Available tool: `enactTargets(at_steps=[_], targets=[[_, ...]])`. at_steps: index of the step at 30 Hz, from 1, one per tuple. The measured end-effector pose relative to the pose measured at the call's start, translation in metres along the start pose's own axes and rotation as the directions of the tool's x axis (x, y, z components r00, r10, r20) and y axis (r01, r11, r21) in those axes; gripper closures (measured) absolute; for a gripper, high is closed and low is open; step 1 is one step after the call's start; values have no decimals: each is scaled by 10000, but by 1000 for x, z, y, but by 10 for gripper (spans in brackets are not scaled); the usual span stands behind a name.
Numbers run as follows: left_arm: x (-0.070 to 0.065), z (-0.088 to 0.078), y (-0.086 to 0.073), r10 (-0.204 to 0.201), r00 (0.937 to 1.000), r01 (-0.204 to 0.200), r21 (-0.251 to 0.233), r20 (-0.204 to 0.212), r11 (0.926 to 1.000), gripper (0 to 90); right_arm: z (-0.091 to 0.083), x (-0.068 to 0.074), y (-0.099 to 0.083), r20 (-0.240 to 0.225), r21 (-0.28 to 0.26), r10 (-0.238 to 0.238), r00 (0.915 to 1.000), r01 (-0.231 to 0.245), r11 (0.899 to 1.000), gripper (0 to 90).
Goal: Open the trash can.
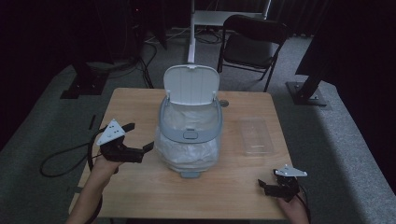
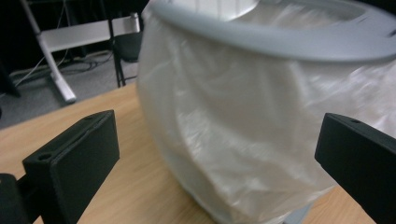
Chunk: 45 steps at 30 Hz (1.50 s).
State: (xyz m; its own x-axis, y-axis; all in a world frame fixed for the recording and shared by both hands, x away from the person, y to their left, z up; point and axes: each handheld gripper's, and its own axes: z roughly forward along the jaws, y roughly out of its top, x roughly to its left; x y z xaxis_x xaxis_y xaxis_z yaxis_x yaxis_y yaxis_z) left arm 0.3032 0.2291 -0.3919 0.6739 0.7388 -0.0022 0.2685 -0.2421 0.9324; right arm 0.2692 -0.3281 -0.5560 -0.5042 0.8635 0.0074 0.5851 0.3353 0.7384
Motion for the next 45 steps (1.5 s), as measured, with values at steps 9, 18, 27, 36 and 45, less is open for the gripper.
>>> enactTargets(at_steps=[9, 18, 27, 36, 45], targets=[[18, 3, -25, -513, 9981, 518, 125, -348, 9986, 7, 0, 0, 0, -4, 11, -12, 10000, 12, 10000, 165], [30, 6, -48, -729, 9947, 768, 525, -727, 9957, 7, 0, 1, 0, 38, 42, 35, 10000, -35, 10000, 162], [42, 7, -69, -936, 9895, 1041, 933, -1101, 9902, 7, 1, 1, 1, 75, 93, 64, 10000, -65, 9999, 135], [54, 3, -90, -1274, 9777, 1461, 1044, -1671, 9838, 7, 3, 1, 2, 102, 95, 53, 9999, -54, 9999, 125], [66, -2, -118, -1566, 9626, 1932, 1548, -2210, 9689, 7, 3, 1, 2, 119, 94, 88, 9999, -89, 9999, 125]])
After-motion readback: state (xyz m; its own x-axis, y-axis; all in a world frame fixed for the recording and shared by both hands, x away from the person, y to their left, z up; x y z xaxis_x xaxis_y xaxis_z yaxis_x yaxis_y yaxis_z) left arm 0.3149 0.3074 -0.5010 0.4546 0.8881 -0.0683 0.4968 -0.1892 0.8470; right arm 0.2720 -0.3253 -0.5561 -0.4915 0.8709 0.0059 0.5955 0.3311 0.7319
